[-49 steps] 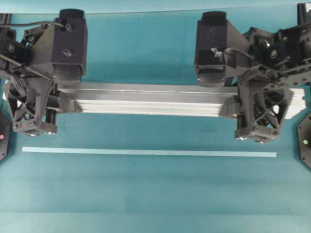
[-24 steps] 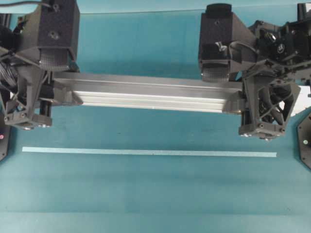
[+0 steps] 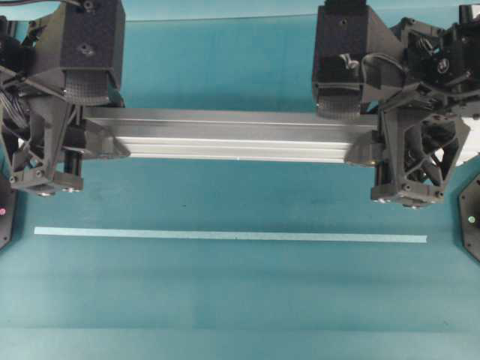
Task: Lift the metal rail with both hands.
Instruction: 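Hold the rail raised with both grippers, then lower the held rail back onto the table with both grippers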
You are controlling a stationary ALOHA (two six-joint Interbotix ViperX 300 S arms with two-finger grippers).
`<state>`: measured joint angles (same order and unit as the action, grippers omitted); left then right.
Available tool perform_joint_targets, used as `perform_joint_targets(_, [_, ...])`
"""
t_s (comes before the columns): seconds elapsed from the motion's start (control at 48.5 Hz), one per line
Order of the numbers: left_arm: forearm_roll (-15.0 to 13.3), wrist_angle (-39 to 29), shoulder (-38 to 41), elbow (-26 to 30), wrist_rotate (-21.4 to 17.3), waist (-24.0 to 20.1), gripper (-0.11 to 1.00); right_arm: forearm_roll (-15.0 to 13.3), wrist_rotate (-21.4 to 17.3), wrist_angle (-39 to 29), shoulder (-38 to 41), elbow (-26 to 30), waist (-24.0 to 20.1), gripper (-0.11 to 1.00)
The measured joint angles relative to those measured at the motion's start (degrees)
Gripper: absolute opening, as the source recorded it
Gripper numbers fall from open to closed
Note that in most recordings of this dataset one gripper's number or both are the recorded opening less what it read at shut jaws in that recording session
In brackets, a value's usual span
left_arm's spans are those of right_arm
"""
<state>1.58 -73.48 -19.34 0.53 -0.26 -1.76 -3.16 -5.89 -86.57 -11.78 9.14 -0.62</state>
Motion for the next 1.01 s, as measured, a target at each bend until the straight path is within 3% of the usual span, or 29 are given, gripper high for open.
perform_joint_targets(0.371, [0.00,0.18,0.18,-2.99,-0.18,-0.79,0.35,-0.18,0.53,0.26,0.18,-0.97,0.09,0.38])
perform_joint_targets(0.639, [-0.09,2.46,0.44,-10.02,-0.09,-0.88,0.35,-0.26,0.79,7.38,0.44,-9.84,0.18,0.38])
perform_joint_targets(1.009, [0.00,15.29,1.23,-21.18,-0.18,-1.41,0.35,-0.26,1.85,17.14,-0.70,-21.36,0.53,0.38])
